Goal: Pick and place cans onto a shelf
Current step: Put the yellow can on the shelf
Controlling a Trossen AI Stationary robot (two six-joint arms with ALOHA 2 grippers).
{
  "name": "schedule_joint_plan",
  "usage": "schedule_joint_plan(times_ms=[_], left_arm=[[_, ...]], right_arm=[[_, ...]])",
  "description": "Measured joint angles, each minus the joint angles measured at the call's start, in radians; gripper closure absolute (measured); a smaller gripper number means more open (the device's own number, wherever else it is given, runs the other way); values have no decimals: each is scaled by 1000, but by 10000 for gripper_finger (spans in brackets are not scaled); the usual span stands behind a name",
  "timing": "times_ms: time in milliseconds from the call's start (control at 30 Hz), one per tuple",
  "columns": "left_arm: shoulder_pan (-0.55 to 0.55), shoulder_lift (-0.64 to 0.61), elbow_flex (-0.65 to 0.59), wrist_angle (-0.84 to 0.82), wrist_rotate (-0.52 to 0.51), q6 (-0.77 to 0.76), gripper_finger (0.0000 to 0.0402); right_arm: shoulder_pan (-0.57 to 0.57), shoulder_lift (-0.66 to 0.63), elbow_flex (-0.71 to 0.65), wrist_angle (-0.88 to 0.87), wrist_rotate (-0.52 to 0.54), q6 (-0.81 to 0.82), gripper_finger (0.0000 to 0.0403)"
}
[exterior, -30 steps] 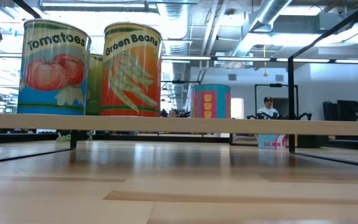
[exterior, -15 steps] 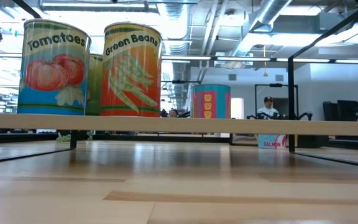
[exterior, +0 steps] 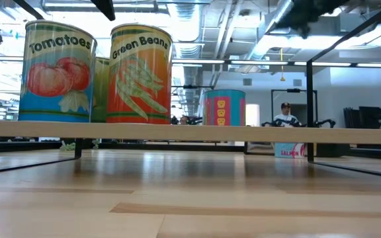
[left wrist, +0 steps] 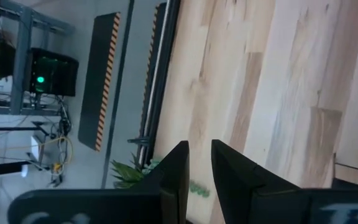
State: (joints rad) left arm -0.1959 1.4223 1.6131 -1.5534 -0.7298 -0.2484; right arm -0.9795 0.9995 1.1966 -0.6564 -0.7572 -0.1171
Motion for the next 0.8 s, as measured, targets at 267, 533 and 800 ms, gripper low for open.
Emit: schedule_joint_plan(times_ms=[267,533,800], left_arm=[[0,-5,0,0,-52,28,345],[0,-5,0,0,-68,30,345],[0,-5,0,4,-69,44,345]], right_arm=[[376,5,70,-11,-63,78,390],[996,-126,-2,-101,568,284,387],[1534,-211,-164,-228,1128,654,386]])
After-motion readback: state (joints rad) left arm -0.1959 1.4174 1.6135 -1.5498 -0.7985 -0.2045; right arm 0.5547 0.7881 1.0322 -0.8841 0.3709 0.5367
